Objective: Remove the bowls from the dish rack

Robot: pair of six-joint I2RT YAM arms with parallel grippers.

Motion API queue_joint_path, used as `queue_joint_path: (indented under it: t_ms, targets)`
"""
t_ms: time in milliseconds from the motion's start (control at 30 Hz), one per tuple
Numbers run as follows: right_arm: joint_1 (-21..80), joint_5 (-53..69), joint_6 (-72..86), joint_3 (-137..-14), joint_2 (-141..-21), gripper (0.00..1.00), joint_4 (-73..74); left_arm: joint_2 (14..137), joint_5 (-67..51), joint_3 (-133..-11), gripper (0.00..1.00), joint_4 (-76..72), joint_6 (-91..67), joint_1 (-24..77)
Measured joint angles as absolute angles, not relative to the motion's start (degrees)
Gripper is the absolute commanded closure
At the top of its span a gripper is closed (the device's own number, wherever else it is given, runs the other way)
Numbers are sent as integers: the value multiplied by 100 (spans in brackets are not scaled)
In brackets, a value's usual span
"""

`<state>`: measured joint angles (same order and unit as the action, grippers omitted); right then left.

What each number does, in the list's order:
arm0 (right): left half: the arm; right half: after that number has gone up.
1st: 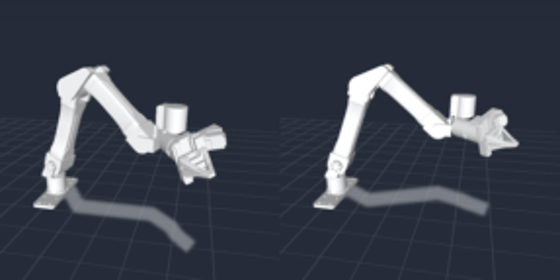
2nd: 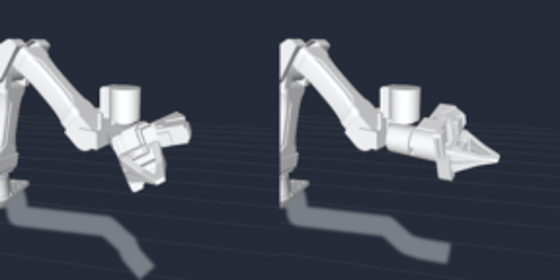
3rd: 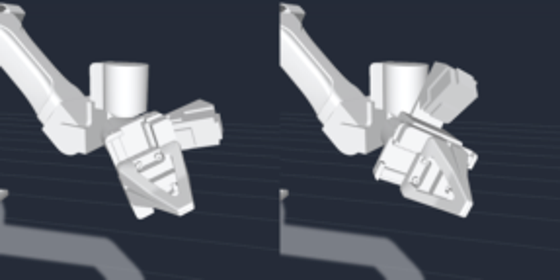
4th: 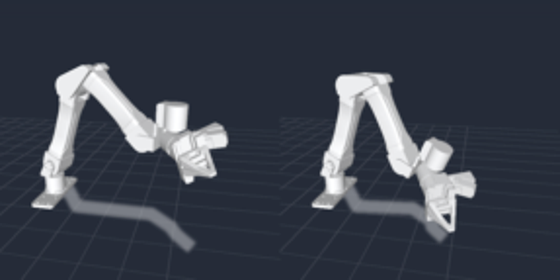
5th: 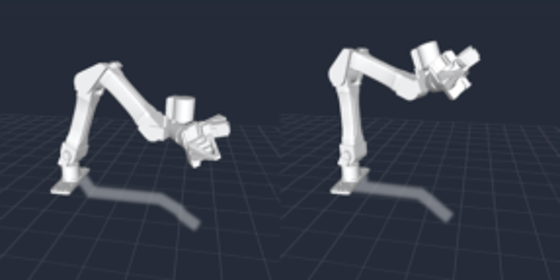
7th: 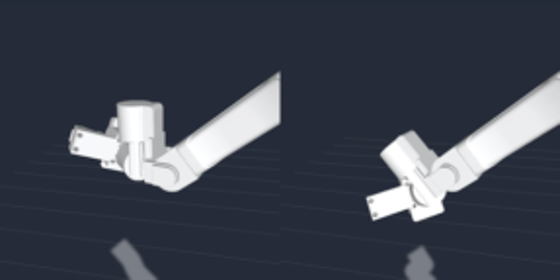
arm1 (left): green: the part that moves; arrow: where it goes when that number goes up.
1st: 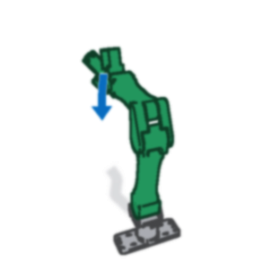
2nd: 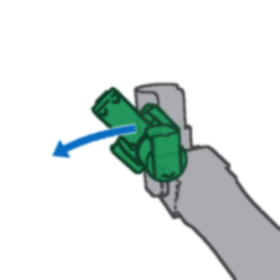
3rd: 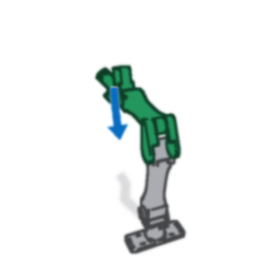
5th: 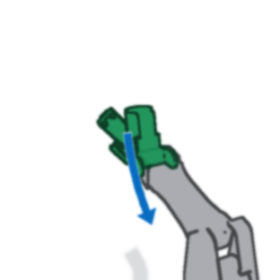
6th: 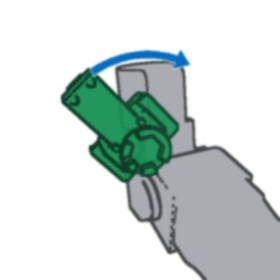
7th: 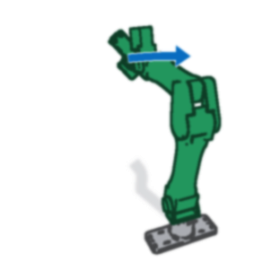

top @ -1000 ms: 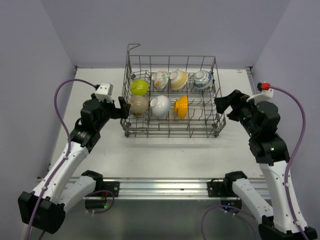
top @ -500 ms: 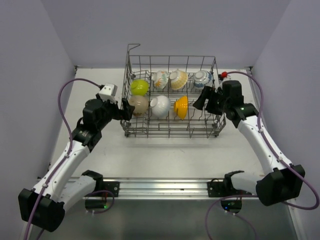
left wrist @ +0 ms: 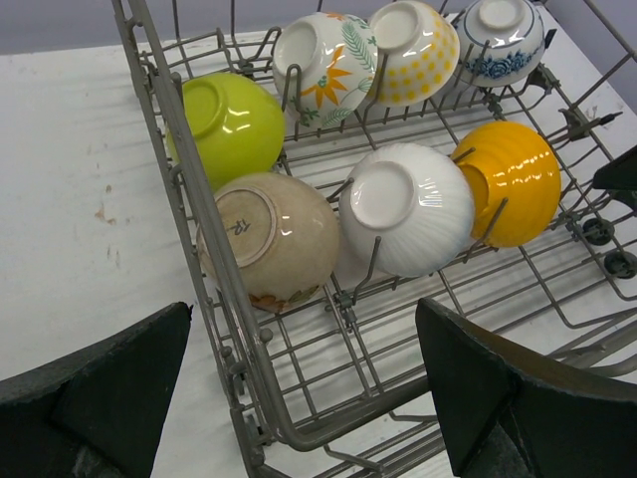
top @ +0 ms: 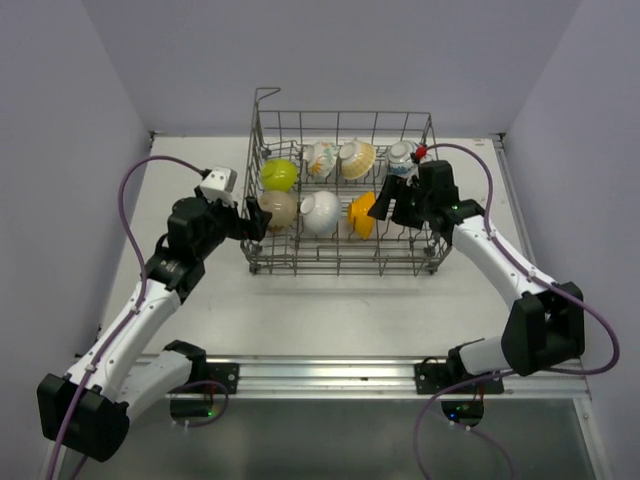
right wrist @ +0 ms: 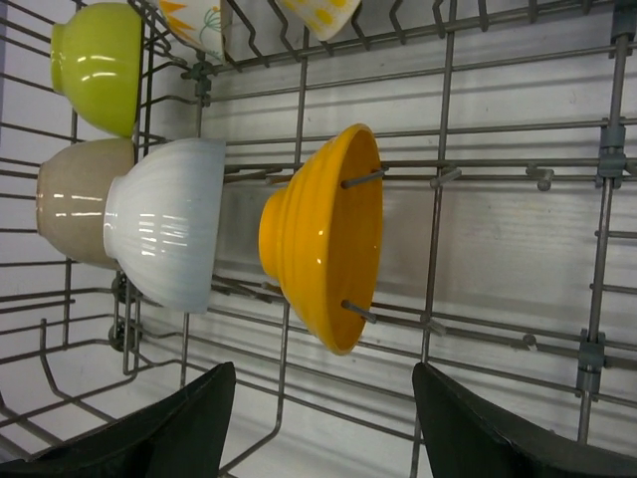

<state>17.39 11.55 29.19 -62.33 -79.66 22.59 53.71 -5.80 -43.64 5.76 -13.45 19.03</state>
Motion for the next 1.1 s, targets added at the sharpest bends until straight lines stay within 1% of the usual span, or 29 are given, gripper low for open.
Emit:
queue_joint_path:
  t_ms: [67, 200, 300, 333, 400, 433, 467, 567, 667, 733, 800, 833, 867, 1100]
  targets:
    - [1769, 1168, 2954, -6233, -8099, 27, 2097, 5384, -589, -4364, 0, 561, -1345, 1918]
    - [1918, 1223, 3006, -6235, -8346, 28, 1841, 5406, -622, -4364, 0, 539, -1345, 1927]
    - [2060, 1280, 3048, -6250, -8562, 31, 1721, 5411, -628, -4364, 0, 534, -1345, 1929]
    - [2102, 1299, 3061, -6265, -8630, 37, 1704, 5413, -628, -4364, 0, 532, -1345, 1931]
    - [2150, 1315, 3083, -6292, -8757, 43, 1660, 5417, -628, -4366, 0, 530, -1345, 1933]
    - [2163, 1319, 3096, -6313, -8818, 50, 1651, 5422, -635, -4366, 0, 526, -1345, 1933]
    - [2165, 1321, 3098, -6333, -8866, 54, 1647, 5428, -642, -4366, 0, 523, -1345, 1933]
    - [2132, 1293, 3089, -6348, -8890, 64, 1662, 5435, -650, -4366, 0, 519, -1345, 1935]
    - [2091, 1253, 3070, -6388, -8888, 80, 1673, 5439, -646, -4368, 0, 517, -1347, 1955]
    - [2064, 1245, 3046, -6418, -8888, 88, 1671, 5439, -648, -4368, 0, 517, -1347, 1964]
    - [2064, 1275, 3020, -6473, -8888, 92, 1662, 5441, -650, -4368, 0, 519, -1345, 1970]
    - [2067, 1291, 3015, -6497, -8886, 97, 1664, 5443, -652, -4368, 0, 521, -1345, 1977]
    - [2064, 1306, 3006, -6512, -8882, 100, 1669, 5443, -657, -4368, 0, 528, -1343, 1992]
    - [2064, 1415, 2993, -6626, -8772, 100, 1872, 5468, -681, -4368, 0, 563, -1332, 2071]
